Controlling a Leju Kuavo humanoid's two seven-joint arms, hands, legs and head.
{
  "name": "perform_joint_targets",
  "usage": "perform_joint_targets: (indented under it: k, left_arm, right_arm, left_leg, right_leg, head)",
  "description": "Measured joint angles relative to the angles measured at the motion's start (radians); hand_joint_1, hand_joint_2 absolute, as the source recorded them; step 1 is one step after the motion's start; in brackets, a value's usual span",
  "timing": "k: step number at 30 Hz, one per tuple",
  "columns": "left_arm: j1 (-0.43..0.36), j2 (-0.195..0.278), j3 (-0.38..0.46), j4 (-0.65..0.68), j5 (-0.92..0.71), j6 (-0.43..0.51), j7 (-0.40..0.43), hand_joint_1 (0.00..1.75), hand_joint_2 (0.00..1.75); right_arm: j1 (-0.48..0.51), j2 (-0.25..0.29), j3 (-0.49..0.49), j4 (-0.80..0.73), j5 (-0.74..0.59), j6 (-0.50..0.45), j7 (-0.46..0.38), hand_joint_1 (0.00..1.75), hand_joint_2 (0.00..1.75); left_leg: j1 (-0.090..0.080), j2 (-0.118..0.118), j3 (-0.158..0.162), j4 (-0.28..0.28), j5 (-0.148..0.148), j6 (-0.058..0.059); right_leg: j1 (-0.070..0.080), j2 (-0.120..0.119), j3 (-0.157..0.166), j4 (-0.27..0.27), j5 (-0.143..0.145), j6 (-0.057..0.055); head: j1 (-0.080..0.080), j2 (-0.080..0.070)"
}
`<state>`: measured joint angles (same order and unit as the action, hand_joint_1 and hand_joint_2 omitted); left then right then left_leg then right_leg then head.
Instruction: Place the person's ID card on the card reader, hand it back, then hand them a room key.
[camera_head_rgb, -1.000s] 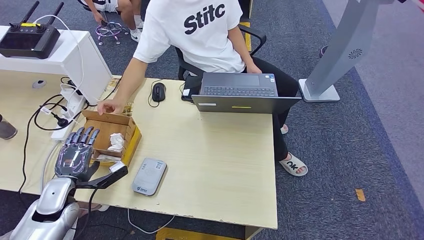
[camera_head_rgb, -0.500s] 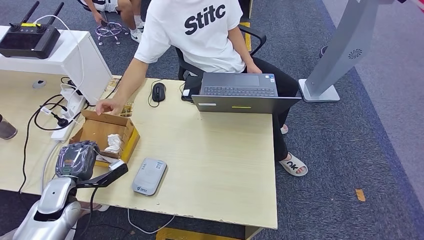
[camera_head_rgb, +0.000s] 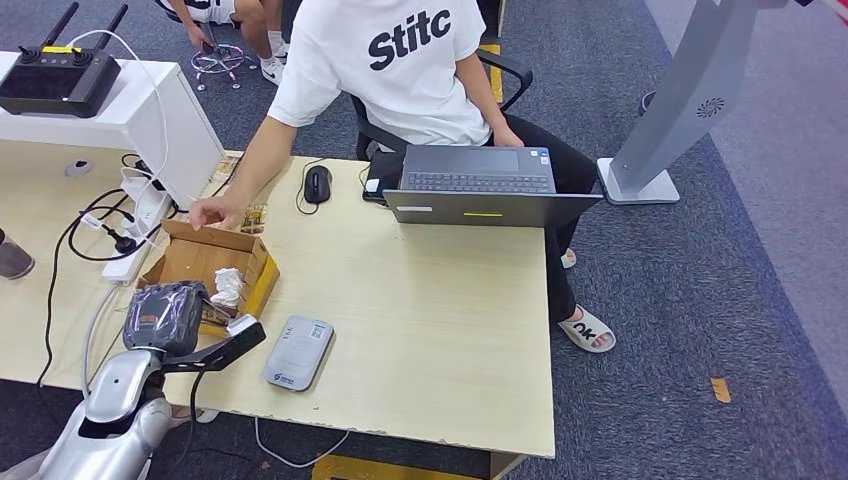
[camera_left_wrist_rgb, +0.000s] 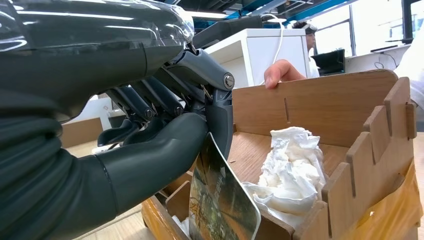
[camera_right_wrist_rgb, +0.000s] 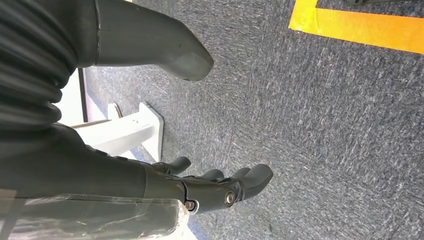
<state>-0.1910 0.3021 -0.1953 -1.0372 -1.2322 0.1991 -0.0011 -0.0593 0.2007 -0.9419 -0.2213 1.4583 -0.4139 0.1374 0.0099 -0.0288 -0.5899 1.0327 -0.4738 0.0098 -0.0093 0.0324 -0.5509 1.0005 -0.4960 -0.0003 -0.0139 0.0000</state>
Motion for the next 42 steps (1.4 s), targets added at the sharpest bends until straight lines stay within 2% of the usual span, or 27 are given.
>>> perform_joint_targets:
  k: [15, 17, 19, 21, 42]
  left_arm:
    - [0.000, 0.000, 0.000, -0.002, 0.000, -0.010, 0.000, 1.74, 1.75]
    - [0.000, 0.000, 0.000, -0.003, 0.000, -0.014, 0.000, 1.04, 1.75]
    - [0.000, 0.000, 0.000, -0.003, 0.000, -0.017, 0.000, 0.17, 1.75]
    - [0.001, 0.000, 0.000, -0.003, 0.000, -0.020, 0.002, 0.00, 1.75]
    - [0.007, -0.001, 0.000, -0.003, -0.008, -0.034, 0.023, 0.00, 1.75]
  right_arm:
    - [0.000, 0.000, 0.000, 0.000, -0.002, 0.001, -0.003, 0.00, 1.75]
    - [0.000, 0.000, 0.000, 0.000, -0.003, 0.001, -0.003, 0.00, 1.75]
    - [0.000, 0.000, 0.000, 0.000, -0.003, 0.001, -0.003, 0.00, 1.75]
    - [0.000, 0.000, 0.000, 0.000, -0.003, 0.001, -0.002, 0.00, 1.75]
    - [-0.001, 0.000, 0.000, 0.000, -0.009, 0.001, 0.000, 0.00, 1.75]
  left_leg:
    - [0.000, 0.000, 0.000, 0.000, 0.000, 0.000]
    - [0.000, 0.000, 0.000, 0.000, 0.000, 0.000]
    - [0.000, 0.000, 0.000, 0.000, 0.000, 0.000]
    - [0.000, 0.000, 0.000, 0.000, 0.000, 0.000]
    - [0.000, 0.000, 0.001, 0.000, 0.000, 0.000]
  right_leg:
    - [0.000, 0.000, 0.000, 0.000, 0.000, 0.000]
    - [0.000, 0.000, 0.000, 0.000, 0.000, 0.000]
    - [0.000, 0.000, 0.000, 0.000, 0.000, 0.000]
    - [0.000, 0.000, 0.000, 0.000, 0.000, 0.000]
    - [0.000, 0.000, 0.001, 0.000, 0.000, 0.000]
  head:
    - [0.000, 0.000]
    - [0.000, 0.000]
    - [0.000, 0.000]
    - [0.000, 0.000]
    - [0.000, 0.000]
